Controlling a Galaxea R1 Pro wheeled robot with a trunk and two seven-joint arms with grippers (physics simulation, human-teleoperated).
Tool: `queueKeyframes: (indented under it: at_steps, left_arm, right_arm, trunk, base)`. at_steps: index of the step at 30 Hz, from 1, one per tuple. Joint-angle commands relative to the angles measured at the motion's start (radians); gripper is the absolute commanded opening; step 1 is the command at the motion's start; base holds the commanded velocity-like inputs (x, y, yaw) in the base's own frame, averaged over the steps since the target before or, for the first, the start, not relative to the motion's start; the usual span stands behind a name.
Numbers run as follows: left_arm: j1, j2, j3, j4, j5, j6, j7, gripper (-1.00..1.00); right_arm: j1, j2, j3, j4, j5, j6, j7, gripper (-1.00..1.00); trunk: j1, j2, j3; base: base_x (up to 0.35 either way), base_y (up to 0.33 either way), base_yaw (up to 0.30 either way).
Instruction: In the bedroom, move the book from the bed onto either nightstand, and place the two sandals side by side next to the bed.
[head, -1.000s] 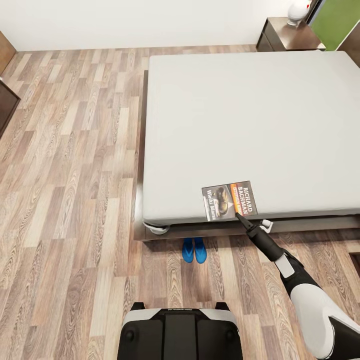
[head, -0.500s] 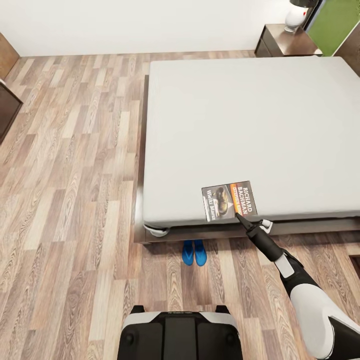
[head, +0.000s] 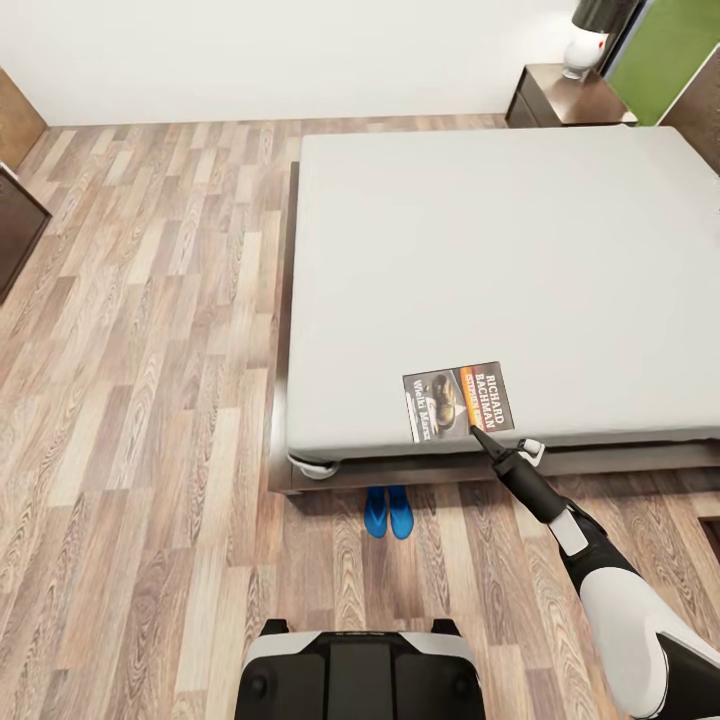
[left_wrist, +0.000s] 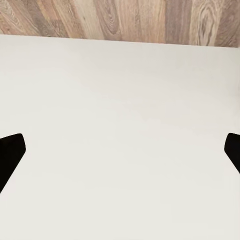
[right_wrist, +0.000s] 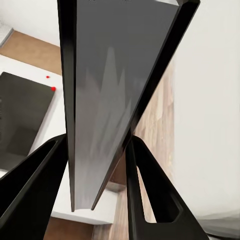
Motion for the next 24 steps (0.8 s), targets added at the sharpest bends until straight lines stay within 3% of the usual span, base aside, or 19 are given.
queueKeyframes:
  at_steps: [1,24]
  left_arm:
    - [0.0,0.0,-0.009,0.001,0.006,-0.005,0.002,1.0]
    - [0.0,-0.008,-0.01,0.001,0.006,-0.009,0.005,1.0]
  right_arm:
    - [0.0,0.0,-0.002,0.001,-0.001,0.01,0.004,-1.0]
    - [-0.001,0.003,0.0,0.001,-0.001,0.008,0.004,-1.0]
  trunk:
    - [0.001,-0.001,0.001]
    - [0.001,-0.001,0.038]
  base:
    - [0.0,0.0,0.0]
    - [0.0,0.0,0.0]
